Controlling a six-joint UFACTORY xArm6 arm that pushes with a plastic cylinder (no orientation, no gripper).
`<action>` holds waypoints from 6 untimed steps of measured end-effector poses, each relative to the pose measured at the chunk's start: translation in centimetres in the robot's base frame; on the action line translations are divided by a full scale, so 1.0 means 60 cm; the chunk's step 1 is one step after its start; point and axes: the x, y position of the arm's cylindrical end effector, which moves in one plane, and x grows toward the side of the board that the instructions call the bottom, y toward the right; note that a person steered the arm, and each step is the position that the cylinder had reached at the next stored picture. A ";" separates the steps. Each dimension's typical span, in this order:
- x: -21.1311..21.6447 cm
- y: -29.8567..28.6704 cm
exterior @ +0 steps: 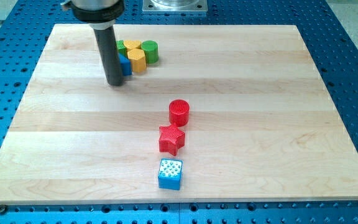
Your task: Move the red circle into the group of blocks
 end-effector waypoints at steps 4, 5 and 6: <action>0.109 0.108; 0.174 0.147; 0.198 0.210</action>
